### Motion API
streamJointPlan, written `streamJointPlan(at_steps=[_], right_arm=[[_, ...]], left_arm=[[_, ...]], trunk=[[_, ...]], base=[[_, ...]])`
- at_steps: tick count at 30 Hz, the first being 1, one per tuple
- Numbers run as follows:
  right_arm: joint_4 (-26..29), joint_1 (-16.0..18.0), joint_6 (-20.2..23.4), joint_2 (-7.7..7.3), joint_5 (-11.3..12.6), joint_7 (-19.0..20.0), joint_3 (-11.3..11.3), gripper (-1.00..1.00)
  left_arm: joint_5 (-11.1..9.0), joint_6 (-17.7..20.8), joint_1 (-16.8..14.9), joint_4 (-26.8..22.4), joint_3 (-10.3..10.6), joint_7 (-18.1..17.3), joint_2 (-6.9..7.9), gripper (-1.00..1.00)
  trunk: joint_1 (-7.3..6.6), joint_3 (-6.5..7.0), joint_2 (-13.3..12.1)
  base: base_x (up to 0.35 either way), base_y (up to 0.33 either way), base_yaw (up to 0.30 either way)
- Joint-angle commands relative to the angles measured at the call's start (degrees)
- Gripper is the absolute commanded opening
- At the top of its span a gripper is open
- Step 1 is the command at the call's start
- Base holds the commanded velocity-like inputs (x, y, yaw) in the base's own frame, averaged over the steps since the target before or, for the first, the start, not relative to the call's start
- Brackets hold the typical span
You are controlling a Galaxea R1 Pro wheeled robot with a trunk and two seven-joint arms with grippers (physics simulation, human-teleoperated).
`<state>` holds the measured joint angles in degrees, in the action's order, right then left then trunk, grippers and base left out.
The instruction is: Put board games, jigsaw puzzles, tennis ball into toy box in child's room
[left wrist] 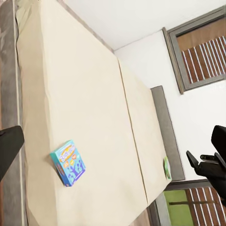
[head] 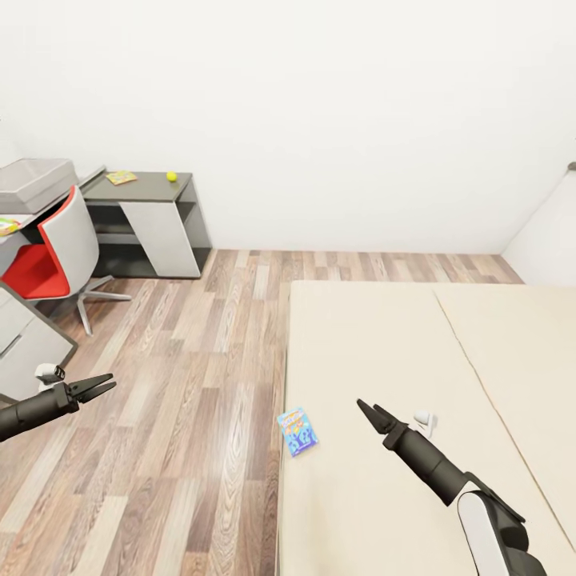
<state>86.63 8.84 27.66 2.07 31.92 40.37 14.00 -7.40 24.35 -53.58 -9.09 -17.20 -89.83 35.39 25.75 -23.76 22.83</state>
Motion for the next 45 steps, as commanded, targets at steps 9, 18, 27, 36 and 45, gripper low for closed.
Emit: streamJointPlan(at_steps=[9, 18, 27, 36, 45], right_arm=[[-0.05, 0.04, -0.11, 0.04, 0.33, -0.43, -0.27, 1.00], [-0.06, 0.04, -0.14, 0.09, 0.33, -0.48, -0.36, 1.00], [-0.08, 0.04, -0.15, 0.05, 0.33, -0.60, -0.35, 1.00], [-0.07, 0.04, -0.17, 0.04, 0.34, -0.87, -0.29, 1.00], [-0.11, 0.04, -0.21, 0.02, 0.33, -0.90, -0.29, 1.00]], left_arm=[[-0.43, 0.61, -0.04, 0.04, 0.47, -0.17, 0.06, 1.00], [-0.42, 0.62, -0.04, 0.04, 0.50, -0.17, 0.06, 1.00], [-0.42, 0.66, -0.04, 0.04, 0.51, -0.17, 0.04, 1.00], [-0.42, 0.69, -0.04, 0.04, 0.56, -0.17, 0.03, 1.00], [-0.42, 0.69, -0.04, 0.04, 0.58, -0.17, 0.03, 1.00]], trunk=[[0.03, 0.76, 0.09], [0.03, 1.61, 0.09], [0.03, 2.46, 0.09], [0.03, 3.31, 0.09], [0.03, 4.16, 0.09]], base=[[0.000, 0.000, 0.000], [0.000, 0.000, 0.000], [0.000, 0.000, 0.000], [0.000, 0.000, 0.000], [0.000, 0.000, 0.000]])
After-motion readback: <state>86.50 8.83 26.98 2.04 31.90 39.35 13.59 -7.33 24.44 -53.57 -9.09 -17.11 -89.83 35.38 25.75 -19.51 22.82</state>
